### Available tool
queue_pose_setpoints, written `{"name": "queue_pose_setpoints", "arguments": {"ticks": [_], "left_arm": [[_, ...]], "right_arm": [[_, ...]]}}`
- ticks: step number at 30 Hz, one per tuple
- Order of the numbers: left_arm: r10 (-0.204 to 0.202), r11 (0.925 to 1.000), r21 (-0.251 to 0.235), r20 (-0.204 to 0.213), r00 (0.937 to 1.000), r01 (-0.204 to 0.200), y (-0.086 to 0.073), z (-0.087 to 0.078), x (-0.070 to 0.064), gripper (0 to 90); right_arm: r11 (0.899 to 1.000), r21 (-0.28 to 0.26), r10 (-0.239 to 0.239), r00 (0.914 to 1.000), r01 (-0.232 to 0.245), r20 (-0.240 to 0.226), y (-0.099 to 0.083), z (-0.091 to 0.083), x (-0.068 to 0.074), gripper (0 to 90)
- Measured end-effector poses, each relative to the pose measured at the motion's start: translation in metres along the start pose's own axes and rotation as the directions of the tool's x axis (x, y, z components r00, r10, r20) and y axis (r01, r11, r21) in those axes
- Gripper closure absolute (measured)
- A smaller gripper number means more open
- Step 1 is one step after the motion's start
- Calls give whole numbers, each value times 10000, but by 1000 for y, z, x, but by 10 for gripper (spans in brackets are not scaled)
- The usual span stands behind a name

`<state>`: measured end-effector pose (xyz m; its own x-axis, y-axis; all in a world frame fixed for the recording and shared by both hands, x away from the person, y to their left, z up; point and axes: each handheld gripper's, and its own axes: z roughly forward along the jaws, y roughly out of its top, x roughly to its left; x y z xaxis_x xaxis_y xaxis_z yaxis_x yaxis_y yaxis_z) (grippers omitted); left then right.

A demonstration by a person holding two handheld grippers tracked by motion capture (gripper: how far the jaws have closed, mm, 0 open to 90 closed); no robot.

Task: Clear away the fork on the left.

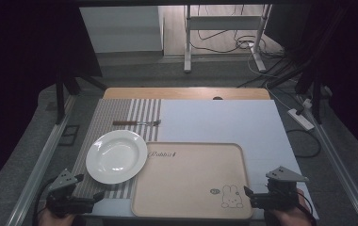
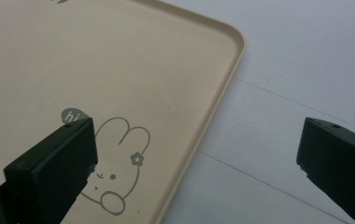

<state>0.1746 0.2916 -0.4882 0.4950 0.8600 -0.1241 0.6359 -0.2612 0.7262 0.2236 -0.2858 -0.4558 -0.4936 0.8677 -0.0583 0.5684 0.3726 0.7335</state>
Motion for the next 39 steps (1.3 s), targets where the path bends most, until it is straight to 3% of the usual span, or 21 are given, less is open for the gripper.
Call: {"name": "queue_pose_setpoints", "arguments": {"ticks": [7, 11, 27, 32, 39], "left_arm": [[-140, 9998, -130, 113, 9998, 142, 1, 0, 3, 0], [144, 9998, -156, -12, 9999, -144, 6, 1, 2, 0], [289, 9996, 27, 541, 9981, -290, 18, 16, 7, 9], [590, 9982, 49, 572, 9966, -594, 22, 23, 9, 0], [213, 9997, -159, 958, 9952, -199, 27, 32, 14, 0]], "right_arm": [[10000, 8, 58, 10000, -58, -23, 0, 0, -1, 0], [10000, 69, 72, 10000, -72, -31, 0, 1, -1, 0], [9998, 202, -56, 10000, 55, 57, 1, 2, 1, 0], [9996, 252, -87, 9999, 85, 105, 1, 2, 2, 0], [9997, 193, -141, 9998, 139, 109, 1, 3, 2, 0]]}}
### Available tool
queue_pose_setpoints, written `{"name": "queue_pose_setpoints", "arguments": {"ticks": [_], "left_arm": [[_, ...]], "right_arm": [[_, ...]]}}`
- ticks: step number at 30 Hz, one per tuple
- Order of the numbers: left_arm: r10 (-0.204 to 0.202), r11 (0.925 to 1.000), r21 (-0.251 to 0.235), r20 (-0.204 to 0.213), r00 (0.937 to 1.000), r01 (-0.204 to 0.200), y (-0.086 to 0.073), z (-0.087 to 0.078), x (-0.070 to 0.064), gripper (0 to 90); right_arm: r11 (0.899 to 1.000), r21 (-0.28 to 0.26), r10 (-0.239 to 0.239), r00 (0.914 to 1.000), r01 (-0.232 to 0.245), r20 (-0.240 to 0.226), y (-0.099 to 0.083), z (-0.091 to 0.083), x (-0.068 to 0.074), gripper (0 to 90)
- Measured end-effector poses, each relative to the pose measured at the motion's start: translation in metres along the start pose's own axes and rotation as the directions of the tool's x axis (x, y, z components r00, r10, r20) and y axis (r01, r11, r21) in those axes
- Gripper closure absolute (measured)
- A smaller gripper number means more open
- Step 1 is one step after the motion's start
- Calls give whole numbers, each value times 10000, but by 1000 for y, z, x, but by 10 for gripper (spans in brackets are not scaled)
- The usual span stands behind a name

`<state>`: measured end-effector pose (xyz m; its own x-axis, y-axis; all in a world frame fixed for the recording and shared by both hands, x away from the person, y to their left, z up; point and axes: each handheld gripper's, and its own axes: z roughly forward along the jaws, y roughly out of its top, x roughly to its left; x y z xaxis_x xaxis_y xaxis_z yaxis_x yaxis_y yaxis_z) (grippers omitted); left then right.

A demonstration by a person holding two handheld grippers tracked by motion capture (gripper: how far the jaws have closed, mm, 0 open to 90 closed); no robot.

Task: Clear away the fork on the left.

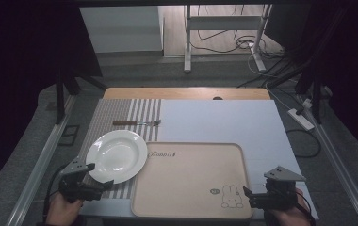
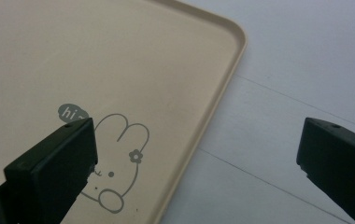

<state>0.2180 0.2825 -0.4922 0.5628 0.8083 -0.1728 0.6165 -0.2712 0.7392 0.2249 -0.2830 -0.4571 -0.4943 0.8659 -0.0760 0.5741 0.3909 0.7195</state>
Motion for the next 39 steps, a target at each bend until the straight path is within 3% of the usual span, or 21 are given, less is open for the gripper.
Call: {"name": "queue_pose_setpoints", "arguments": {"ticks": [23, 39], "left_arm": [[147, 9978, 639, 214, 9997, -160, 34, 41, 16, 0], [222, 9971, 715, 263, 9994, -241, 64, 71, 35, 0]], "right_arm": [[9999, 87, -144, 9999, 144, -59, 0, 0, 1, 0], [9998, 117, -159, 9999, 160, -65, 0, 1, 2, 0]]}}
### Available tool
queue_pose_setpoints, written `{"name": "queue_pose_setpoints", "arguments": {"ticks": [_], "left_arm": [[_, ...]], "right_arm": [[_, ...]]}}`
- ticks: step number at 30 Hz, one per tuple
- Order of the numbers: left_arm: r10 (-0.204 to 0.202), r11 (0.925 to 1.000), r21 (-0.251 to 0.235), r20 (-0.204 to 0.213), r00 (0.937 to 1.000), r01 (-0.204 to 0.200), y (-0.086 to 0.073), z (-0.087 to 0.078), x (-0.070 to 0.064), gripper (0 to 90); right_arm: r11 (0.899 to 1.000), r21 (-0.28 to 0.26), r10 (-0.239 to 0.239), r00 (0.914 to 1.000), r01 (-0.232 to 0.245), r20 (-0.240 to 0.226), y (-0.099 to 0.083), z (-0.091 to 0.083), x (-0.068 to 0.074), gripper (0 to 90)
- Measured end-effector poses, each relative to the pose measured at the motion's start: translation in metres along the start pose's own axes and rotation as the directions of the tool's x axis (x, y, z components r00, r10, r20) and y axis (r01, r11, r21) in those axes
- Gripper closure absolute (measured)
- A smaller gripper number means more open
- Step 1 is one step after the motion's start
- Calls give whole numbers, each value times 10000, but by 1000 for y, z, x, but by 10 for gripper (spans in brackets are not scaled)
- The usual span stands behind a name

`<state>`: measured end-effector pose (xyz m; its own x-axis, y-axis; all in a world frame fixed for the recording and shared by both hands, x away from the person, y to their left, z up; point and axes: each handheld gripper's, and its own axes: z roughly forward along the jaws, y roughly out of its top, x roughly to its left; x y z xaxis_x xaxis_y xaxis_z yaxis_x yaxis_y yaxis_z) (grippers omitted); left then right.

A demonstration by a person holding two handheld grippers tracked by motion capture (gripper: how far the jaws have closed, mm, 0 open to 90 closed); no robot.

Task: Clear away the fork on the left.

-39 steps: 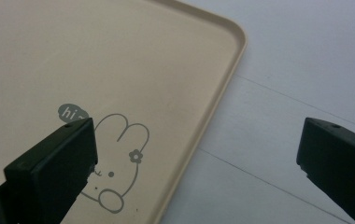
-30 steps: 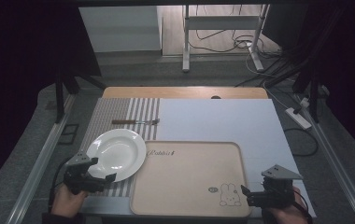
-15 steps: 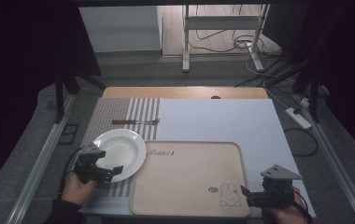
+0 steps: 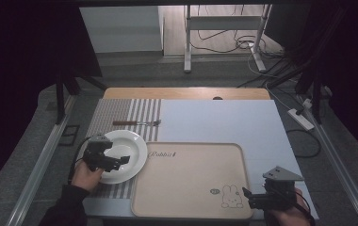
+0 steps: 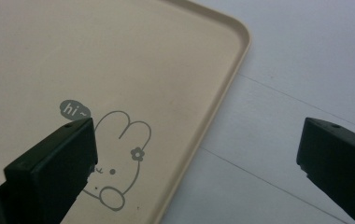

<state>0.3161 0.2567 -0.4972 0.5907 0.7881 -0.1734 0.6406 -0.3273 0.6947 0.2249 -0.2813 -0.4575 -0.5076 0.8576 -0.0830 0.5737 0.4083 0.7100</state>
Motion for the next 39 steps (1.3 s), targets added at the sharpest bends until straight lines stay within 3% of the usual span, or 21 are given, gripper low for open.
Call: {"name": "queue_pose_setpoints", "arguments": {"ticks": [7, 31, 39], "left_arm": [[9, 9999, -120, -44, 10000, -9, 14, 8, 7, 0], [160, 9990, 409, -173, 9997, -152, 55, 51, 34, 0], [41, 9984, 557, -318, 9995, -23, 67, 65, 43, 2]], "right_arm": [[10000, 2, 0, 10000, 0, -3, 0, 0, 0, 0], [10000, 55, -37, 10000, 37, -75, 0, 1, -1, 0], [10000, 69, -46, 10000, 47, -88, 0, 1, -1, 0]]}}
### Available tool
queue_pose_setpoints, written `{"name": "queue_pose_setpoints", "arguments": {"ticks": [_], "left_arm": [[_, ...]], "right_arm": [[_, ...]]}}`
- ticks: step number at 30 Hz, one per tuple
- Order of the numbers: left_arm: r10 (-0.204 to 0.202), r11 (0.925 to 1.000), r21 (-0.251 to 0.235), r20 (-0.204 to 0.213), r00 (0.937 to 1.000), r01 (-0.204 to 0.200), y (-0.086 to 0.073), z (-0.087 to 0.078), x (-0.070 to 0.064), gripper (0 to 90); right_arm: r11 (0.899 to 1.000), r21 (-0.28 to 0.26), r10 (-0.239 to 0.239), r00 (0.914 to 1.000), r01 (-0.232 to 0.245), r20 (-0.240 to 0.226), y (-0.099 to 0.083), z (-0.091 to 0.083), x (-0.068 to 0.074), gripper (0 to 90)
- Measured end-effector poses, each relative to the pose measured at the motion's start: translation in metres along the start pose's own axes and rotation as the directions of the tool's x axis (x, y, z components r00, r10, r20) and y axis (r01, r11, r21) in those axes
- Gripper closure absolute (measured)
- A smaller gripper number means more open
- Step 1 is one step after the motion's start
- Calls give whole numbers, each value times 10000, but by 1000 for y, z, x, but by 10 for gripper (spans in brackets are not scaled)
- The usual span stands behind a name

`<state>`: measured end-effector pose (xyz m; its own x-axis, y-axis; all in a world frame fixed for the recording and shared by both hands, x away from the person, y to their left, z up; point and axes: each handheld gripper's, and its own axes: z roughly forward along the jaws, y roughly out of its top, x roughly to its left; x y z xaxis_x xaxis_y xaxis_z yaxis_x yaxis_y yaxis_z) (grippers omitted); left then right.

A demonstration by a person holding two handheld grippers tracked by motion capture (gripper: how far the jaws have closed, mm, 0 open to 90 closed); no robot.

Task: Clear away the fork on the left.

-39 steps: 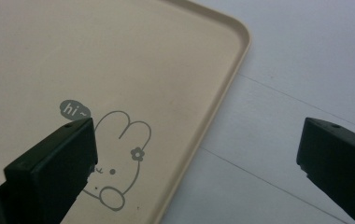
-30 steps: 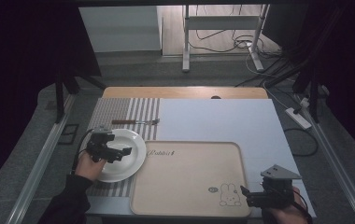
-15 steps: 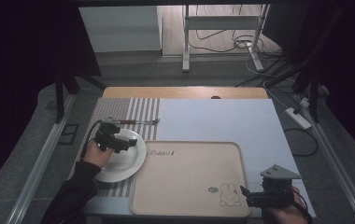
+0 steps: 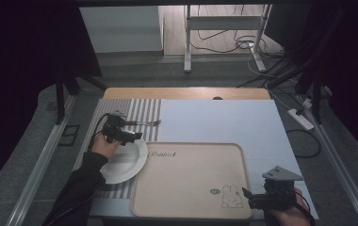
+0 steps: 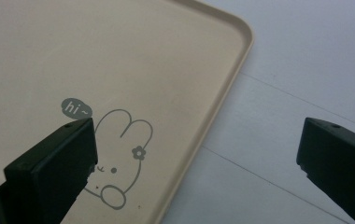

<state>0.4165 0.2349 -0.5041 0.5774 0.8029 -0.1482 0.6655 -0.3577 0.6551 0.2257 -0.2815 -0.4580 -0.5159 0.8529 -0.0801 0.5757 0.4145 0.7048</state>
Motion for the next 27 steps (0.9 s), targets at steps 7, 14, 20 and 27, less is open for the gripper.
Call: {"name": "queue_pose_setpoints", "arguments": {"ticks": [7, 14, 20, 27], "left_arm": [[36, 9993, 369, 227, 9997, -44, 11, 12, 8, 28], [271, 9960, 869, -523, 9983, -224, 24, 14, 23, 361], [-211, 9932, 1128, -702, 9973, 289, 29, 18, 50, 815], [-496, 9855, 1551, -1274, 9906, 693, 33, 29, 71, 888]], "right_arm": [[10000, -4, 51, 10000, -51, 10, 0, 0, 0, 0], [10000, 27, 43, 10000, -43, -25, 0, 0, 0, 0], [10000, 50, 12, 10000, -12, -50, 0, 0, 0, 0], [10000, 95, -2, 10000, 2, -96, 0, 0, 0, 0]]}}
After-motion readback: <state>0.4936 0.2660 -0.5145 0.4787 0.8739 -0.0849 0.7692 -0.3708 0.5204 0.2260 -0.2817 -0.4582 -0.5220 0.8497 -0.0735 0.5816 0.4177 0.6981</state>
